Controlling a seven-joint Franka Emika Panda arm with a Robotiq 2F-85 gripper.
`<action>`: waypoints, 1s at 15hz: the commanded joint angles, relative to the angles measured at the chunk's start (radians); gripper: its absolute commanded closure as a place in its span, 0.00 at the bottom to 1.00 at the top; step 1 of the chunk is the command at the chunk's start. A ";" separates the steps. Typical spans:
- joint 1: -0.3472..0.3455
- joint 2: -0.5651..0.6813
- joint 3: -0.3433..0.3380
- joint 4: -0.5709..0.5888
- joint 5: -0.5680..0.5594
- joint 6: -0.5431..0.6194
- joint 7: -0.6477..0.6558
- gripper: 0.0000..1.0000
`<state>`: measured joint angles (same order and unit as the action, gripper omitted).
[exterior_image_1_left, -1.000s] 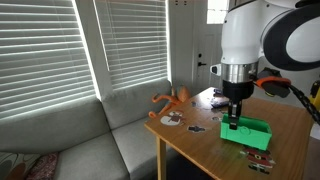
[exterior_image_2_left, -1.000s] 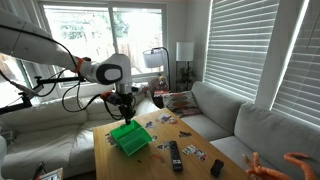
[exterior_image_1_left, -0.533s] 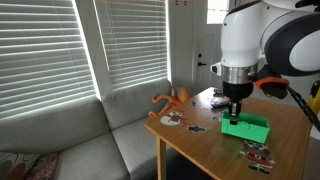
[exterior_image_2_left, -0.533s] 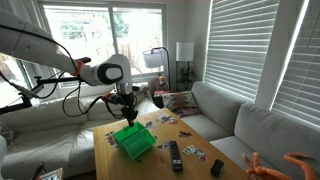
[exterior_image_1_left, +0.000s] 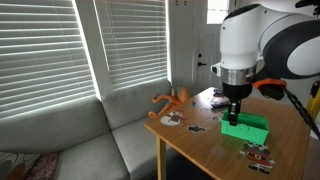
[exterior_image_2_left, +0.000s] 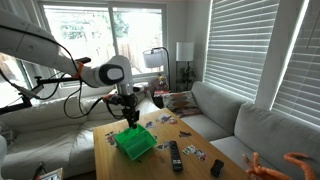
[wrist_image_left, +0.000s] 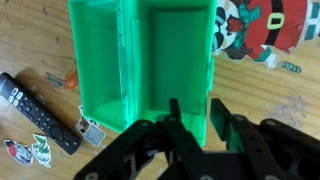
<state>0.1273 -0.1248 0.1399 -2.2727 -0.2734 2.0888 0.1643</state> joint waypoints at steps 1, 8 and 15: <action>-0.019 -0.082 -0.018 0.002 0.036 -0.033 -0.027 0.31; -0.075 -0.206 -0.154 -0.026 0.199 -0.100 -0.265 0.00; -0.142 -0.179 -0.239 -0.007 0.246 -0.124 -0.365 0.00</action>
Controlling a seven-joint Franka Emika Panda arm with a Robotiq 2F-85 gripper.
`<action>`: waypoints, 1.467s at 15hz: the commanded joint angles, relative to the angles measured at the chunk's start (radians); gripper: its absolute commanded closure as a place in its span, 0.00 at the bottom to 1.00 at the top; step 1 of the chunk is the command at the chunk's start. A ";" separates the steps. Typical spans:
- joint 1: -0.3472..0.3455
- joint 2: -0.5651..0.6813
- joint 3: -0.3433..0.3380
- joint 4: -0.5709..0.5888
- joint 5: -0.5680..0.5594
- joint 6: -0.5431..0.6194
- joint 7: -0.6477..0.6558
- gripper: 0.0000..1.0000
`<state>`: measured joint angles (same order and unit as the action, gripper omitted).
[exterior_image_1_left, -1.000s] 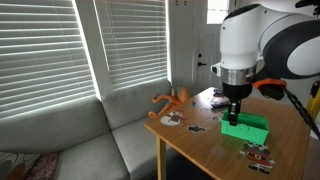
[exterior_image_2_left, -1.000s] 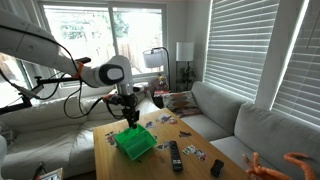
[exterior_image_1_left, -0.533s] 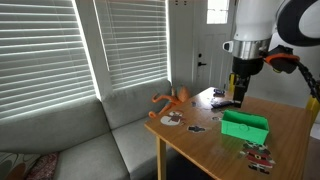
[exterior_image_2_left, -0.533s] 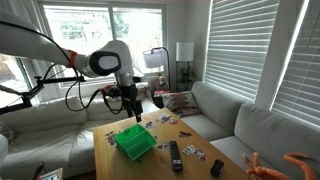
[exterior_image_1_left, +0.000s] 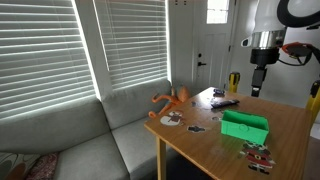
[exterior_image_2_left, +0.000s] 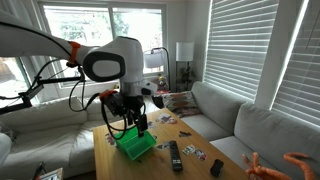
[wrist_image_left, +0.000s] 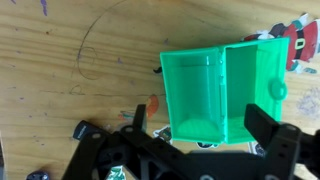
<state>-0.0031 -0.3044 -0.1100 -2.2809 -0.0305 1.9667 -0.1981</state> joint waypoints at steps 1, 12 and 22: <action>-0.014 0.001 0.009 0.002 0.004 -0.002 -0.003 0.00; -0.044 0.161 -0.123 0.043 0.264 -0.026 -0.355 0.00; -0.097 0.303 -0.113 0.086 0.440 0.004 -0.594 0.06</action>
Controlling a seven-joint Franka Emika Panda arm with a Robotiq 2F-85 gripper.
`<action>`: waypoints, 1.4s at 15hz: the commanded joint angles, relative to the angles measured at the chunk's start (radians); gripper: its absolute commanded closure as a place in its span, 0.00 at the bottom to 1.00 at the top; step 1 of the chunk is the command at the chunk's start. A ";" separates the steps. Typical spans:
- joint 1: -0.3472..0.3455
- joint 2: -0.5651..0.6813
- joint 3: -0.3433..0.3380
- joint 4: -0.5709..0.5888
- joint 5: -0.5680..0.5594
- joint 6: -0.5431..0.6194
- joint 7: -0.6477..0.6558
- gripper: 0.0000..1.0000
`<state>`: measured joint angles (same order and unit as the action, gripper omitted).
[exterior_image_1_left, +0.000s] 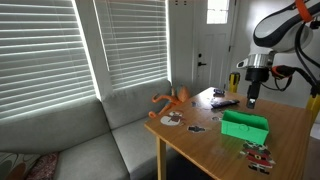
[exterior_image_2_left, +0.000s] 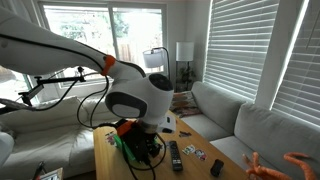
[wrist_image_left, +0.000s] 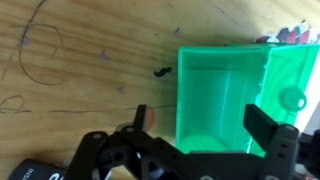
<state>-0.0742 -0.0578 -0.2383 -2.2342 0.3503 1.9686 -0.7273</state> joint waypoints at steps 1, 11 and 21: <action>-0.031 0.067 0.018 0.045 0.068 -0.001 -0.073 0.08; -0.074 0.156 0.050 0.101 0.204 -0.056 -0.146 0.13; -0.164 0.210 0.040 0.188 0.313 -0.381 -0.146 0.00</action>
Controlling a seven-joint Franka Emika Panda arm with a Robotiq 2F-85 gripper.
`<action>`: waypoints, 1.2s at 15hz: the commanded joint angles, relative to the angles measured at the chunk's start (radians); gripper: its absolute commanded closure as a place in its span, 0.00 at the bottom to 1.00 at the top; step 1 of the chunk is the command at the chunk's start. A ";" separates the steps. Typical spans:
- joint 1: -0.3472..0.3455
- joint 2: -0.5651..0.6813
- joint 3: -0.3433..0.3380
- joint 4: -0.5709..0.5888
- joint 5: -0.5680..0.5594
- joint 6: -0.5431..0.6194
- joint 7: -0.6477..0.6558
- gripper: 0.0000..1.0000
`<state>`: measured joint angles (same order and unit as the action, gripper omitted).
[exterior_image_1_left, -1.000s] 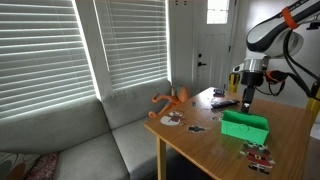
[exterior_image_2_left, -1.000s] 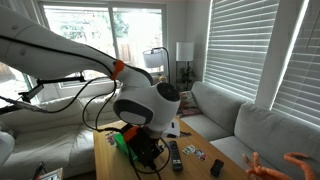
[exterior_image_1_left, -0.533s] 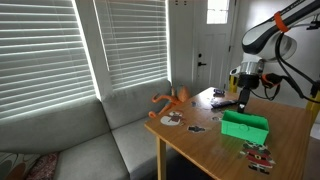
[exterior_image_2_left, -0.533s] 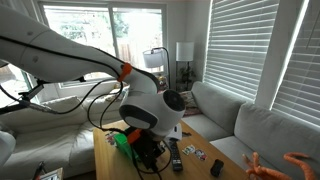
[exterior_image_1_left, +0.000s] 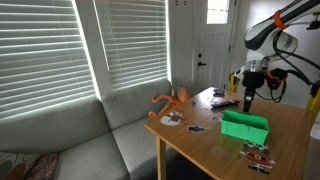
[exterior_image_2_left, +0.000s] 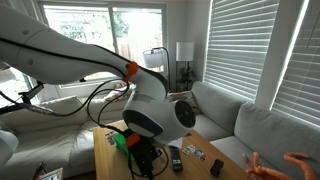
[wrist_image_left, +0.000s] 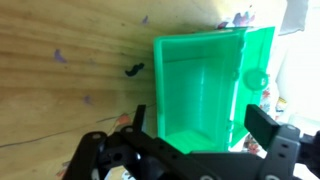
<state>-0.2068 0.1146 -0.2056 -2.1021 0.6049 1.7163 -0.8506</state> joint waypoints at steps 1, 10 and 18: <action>-0.035 0.046 0.007 0.065 0.065 -0.158 -0.016 0.00; -0.066 0.079 0.001 0.095 0.102 -0.214 -0.018 0.00; -0.073 0.073 -0.015 0.114 0.088 -0.192 0.014 0.00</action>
<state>-0.2709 0.1798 -0.2138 -2.0018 0.7146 1.5177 -0.8584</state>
